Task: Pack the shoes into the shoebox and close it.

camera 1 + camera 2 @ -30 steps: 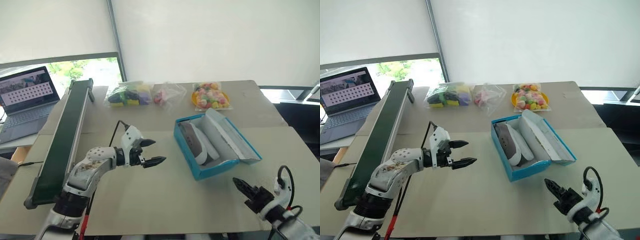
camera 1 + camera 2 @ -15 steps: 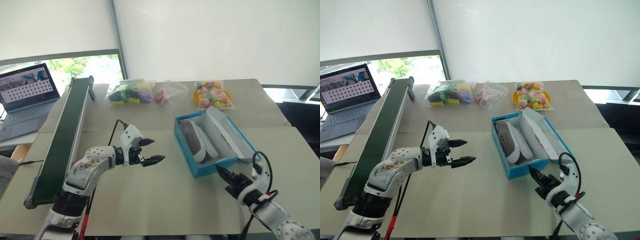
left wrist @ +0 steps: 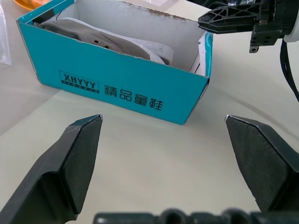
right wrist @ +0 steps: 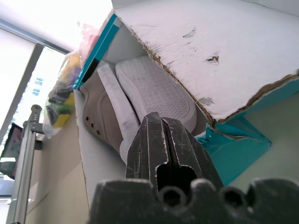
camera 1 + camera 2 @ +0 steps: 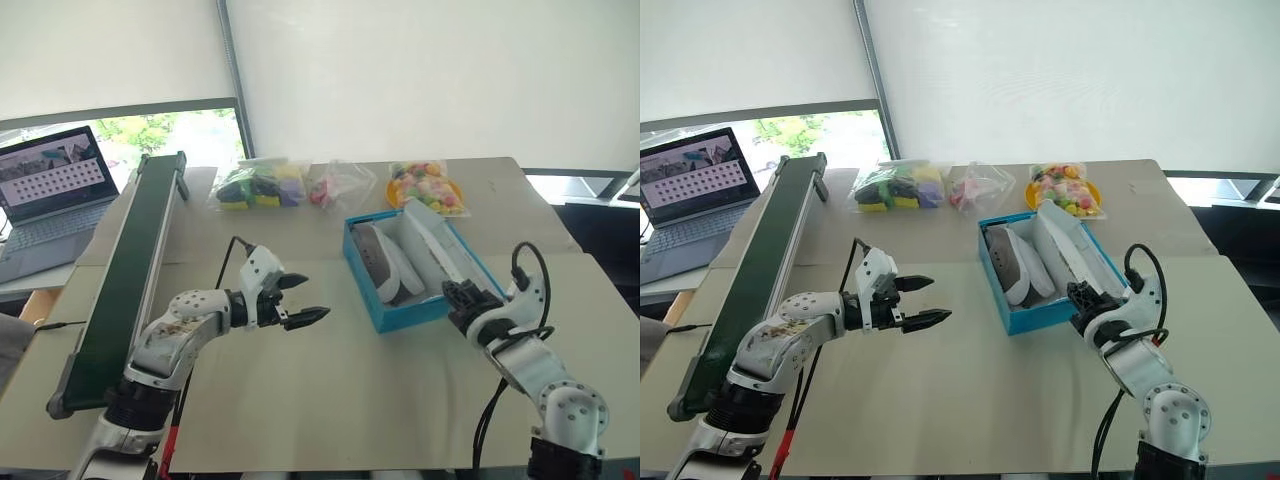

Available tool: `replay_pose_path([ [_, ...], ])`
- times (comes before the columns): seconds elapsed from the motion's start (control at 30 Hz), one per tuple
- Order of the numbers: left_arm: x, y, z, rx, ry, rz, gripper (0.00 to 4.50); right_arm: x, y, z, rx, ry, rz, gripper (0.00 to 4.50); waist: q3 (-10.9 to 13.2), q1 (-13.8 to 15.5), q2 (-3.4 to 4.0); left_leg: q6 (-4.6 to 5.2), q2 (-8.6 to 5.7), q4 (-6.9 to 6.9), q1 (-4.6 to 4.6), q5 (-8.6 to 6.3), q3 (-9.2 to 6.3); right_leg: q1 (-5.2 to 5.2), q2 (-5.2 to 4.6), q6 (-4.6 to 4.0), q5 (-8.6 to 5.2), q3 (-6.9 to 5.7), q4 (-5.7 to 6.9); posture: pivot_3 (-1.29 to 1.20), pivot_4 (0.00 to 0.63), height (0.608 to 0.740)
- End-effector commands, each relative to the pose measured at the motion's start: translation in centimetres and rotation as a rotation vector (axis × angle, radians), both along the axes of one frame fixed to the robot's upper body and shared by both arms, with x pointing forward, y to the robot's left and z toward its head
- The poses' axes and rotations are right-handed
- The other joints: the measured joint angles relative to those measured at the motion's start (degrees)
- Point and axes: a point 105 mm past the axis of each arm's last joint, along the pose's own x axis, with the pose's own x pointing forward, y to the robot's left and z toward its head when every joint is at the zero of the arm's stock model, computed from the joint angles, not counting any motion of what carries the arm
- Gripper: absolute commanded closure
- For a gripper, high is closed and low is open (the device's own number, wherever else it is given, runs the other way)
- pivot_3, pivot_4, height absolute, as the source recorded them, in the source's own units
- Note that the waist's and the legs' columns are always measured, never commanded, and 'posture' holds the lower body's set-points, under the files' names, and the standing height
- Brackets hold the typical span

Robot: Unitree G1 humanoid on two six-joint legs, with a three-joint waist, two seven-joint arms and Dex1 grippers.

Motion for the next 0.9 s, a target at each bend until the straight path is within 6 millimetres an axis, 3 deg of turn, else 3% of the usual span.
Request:
replay_pose_path([
  [0.03,-0.1,0.2,1.3,-0.012,-0.043,0.002,0.0,-0.2,-0.1,0.1,-0.064,0.021,-0.013,4.45,-0.01,0.06,0.0,0.01,0.0,0.0,0.01,-0.01,0.0,0.0,0.01,0.0,0.0,0.0,0.0,0.0,0.15,0.661],
  [0.3,-0.4,0.2,1.1,-0.013,-0.033,0.008,0.0,-0.3,-0.7,0.1,-0.622,0.106,0.111,4.45,-0.02,0.19,-0.02,0.02,-0.05,0.11,0.03,-0.01,0.0,0.12,-0.03,0.04,-0.01,-0.04,-0.08,0.0,0.15,0.661],
  [0.4,-0.4,0.2,1.1,-0.014,-0.032,0.013,0.0,-0.7,-0.1,1.0,-1.015,0.106,0.335,4.45,-0.01,0.26,0.02,0.02,-0.05,0.14,0.02,-0.01,-0.01,0.15,-0.02,0.04,-0.01,-0.06,-0.09,0.0,0.15,0.661],
  [0.47,-0.4,0.3,1.0,-0.014,-0.031,0.017,0.0,-1.0,0.3,2.0,-1.205,0.065,0.476,4.45,-0.01,0.42,-0.02,0.02,-0.09,0.16,0.0,-0.01,0.01,0.14,-0.06,0.06,-0.03,-0.09,-0.13,0.0,0.15,0.661],
  [0.57,-0.5,0.2,0.9,-0.016,-0.027,0.017,0.0,-0.9,0.8,4.9,-1.331,-0.058,0.592,4.45,0.02,0.26,-0.12,0.04,-0.06,0.16,-0.03,-0.02,0.01,0.11,0.02,0.05,-0.03,-0.2,-0.25,0.0,0.15,0.661],
  [0.7,-0.5,-0.1,0.7,-0.02,-0.022,0.017,0.0,-0.5,1.2,8.3,-1.359,-0.157,0.702,4.45,0.12,-0.11,-0.18,0.08,0.02,0.14,-0.07,-0.05,0.0,0.08,0.0,0.05,-0.04,-0.1,-0.25,0.0,0.15,0.661],
  [0.8,-0.4,-0.2,0.7,-0.026,-0.023,0.02,0.0,-1.1,2.3,9.3,-1.309,-0.206,0.858,3.78,0.16,0.1,-0.24,0.09,0.04,0.13,-0.03,-0.05,0.0,0.11,0.0,0.04,-0.04,-0.12,-0.3,0.0,0.15,0.661],
  [0.9,-0.4,-0.3,0.6,-0.033,-0.024,0.025,0.0,-2.0,2.7,8.6,-1.346,-0.218,1.067,2.73,0.14,0.46,-0.2,0.09,0.04,0.13,-0.05,-0.05,-0.03,0.11,-0.02,0.04,-0.04,-0.15,-0.31,0.0,0.15,0.661],
])
